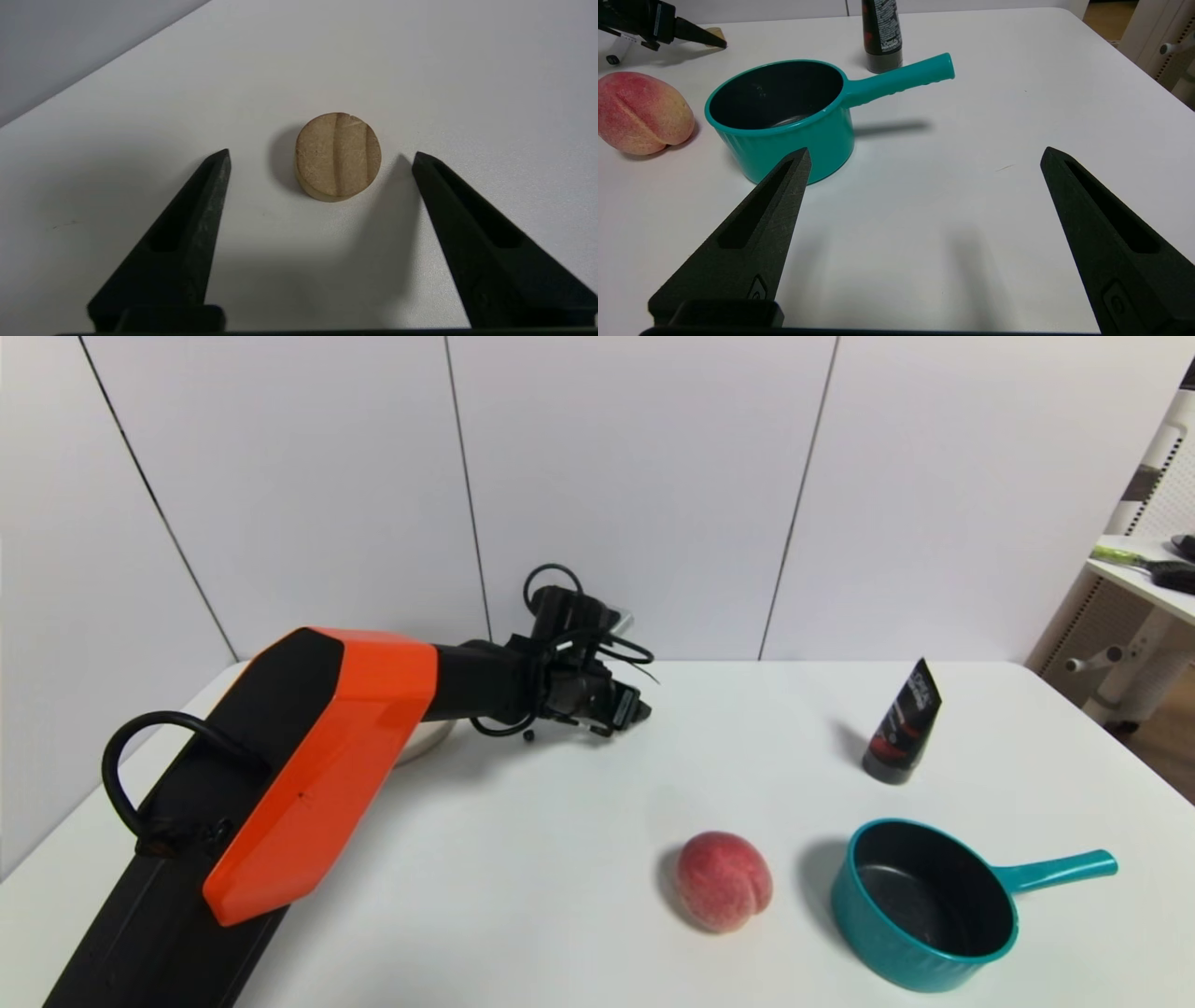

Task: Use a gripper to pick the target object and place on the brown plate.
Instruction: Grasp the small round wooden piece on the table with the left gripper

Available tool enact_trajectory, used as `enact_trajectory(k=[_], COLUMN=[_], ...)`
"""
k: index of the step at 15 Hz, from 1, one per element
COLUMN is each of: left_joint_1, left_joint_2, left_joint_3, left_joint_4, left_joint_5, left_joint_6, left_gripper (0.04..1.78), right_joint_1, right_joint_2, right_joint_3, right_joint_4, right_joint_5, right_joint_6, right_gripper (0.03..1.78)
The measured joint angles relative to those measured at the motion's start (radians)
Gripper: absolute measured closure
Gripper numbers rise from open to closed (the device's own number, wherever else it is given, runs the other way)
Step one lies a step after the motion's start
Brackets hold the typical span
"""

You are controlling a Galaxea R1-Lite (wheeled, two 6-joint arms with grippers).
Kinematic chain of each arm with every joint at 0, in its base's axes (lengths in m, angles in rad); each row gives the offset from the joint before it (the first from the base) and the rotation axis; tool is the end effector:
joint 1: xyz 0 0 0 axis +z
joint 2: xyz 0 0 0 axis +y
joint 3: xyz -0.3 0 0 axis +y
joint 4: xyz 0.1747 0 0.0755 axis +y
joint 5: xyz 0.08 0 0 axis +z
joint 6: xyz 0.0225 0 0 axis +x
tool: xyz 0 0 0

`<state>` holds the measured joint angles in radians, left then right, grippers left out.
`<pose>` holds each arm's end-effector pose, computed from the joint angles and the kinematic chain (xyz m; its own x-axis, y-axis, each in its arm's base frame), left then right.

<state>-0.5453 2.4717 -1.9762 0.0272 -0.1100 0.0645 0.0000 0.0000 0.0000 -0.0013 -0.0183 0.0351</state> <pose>0.4377 -0.2684 0.1185 0.6794 -0.5406 -0.4962 0.6231 0.7821 0.0012 -0.0228 -0.0004 0.0756 0.9998 -0.0183 0.0013 0.0182 0.9992 0.0351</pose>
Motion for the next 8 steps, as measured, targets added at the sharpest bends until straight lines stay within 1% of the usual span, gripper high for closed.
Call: enact_trajectory(k=[2, 5, 6, 8], left_joint_1=[0.006, 0.010, 0.010, 0.011], left_joint_2=[0.005, 0.006, 0.004, -0.001], left_joint_3=[-0.001, 0.000, 0.000, 0.001], left_joint_4=[-0.003, -0.002, -0.002, 0.002], left_joint_5=[0.000, 0.000, 0.000, 0.000], left_joint_6=[-0.002, -0.003, -0.003, -0.003], left_gripper=[0.80, 1.10, 1.30, 1.30], right_joint_1=[0.000, 0.000, 0.000, 0.000], right_joint_2=[0.000, 0.000, 0.000, 0.000], right_joint_3=[0.000, 0.000, 0.000, 0.000], right_joint_4=[0.000, 0.000, 0.000, 0.000], right_joint_5=[0.000, 0.000, 0.000, 0.000], right_joint_6=[0.000, 0.000, 0.000, 0.000], right_gripper=[0.11, 0.11, 0.11, 0.11])
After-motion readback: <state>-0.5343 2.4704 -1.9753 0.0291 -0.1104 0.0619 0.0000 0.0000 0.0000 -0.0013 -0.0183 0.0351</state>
